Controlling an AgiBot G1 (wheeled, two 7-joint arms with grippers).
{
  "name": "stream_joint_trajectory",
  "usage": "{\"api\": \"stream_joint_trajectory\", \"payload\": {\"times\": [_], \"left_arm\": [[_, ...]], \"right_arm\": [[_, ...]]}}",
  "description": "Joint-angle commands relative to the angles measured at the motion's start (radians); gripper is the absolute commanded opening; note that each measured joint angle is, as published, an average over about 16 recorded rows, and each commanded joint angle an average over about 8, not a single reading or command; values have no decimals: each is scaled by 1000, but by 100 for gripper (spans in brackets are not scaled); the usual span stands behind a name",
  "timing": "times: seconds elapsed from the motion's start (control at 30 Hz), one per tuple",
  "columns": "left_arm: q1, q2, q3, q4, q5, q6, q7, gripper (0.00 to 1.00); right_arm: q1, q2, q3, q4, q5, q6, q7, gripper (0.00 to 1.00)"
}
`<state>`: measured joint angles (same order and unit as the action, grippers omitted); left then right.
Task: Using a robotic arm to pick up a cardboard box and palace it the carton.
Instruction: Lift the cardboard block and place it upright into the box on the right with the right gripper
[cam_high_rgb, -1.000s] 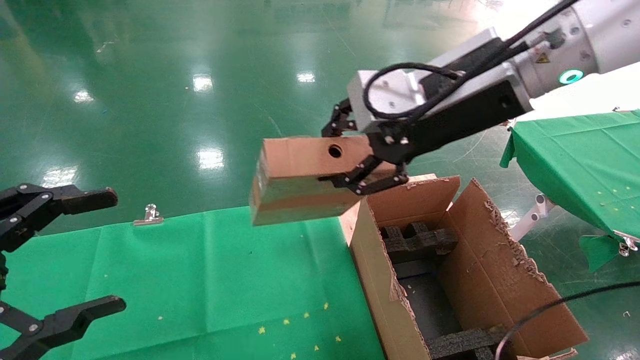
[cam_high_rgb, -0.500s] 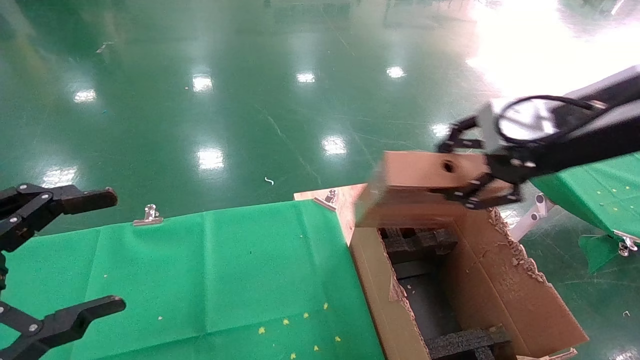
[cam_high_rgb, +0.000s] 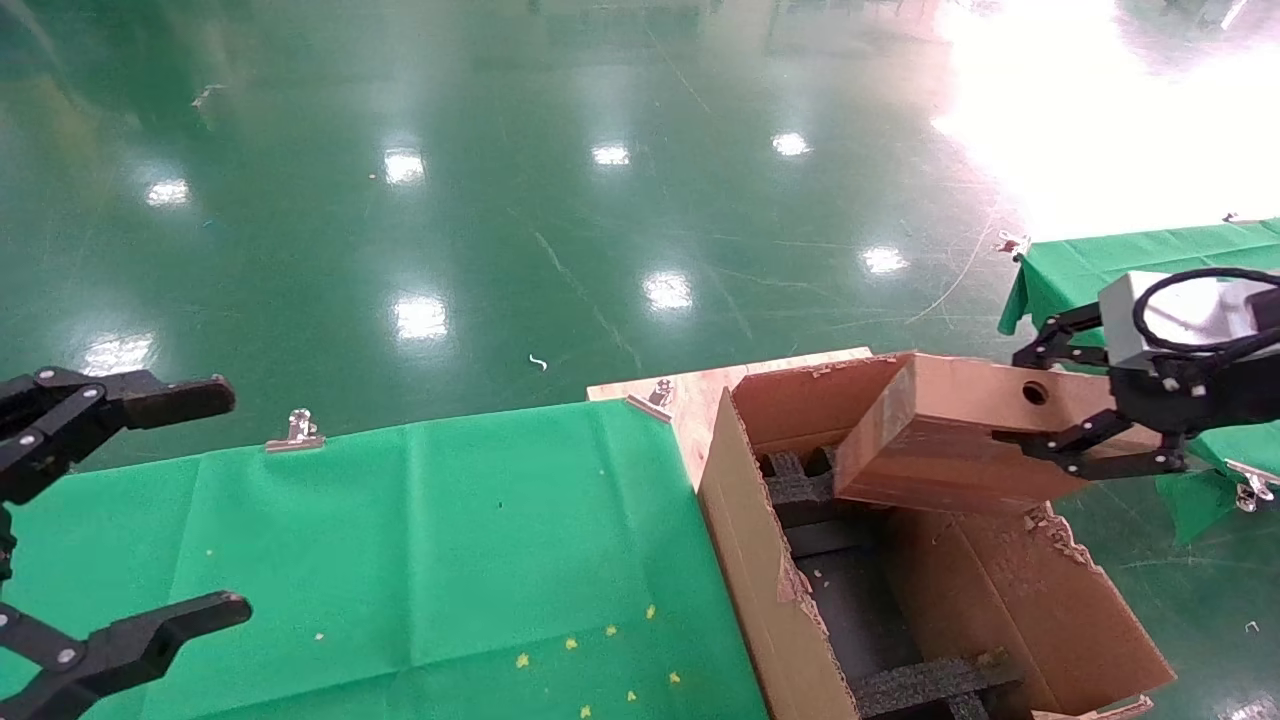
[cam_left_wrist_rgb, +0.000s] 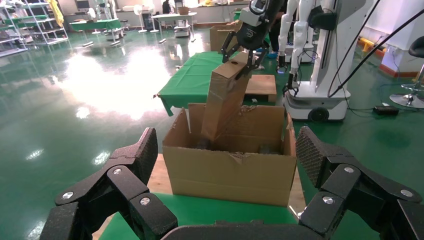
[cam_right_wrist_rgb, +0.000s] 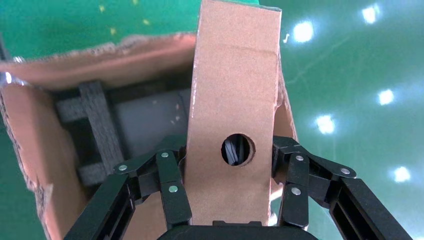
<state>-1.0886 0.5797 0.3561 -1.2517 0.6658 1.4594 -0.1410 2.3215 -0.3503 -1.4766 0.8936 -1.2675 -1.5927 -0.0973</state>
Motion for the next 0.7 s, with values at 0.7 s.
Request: {"api": "stream_joint_trajectory", "payload": {"times": [0.7], "left_arm": [[0, 0, 0, 0, 0, 0, 0, 100]], "right_arm": [[-15, 19, -22, 2, -14, 66, 85, 0]]}}
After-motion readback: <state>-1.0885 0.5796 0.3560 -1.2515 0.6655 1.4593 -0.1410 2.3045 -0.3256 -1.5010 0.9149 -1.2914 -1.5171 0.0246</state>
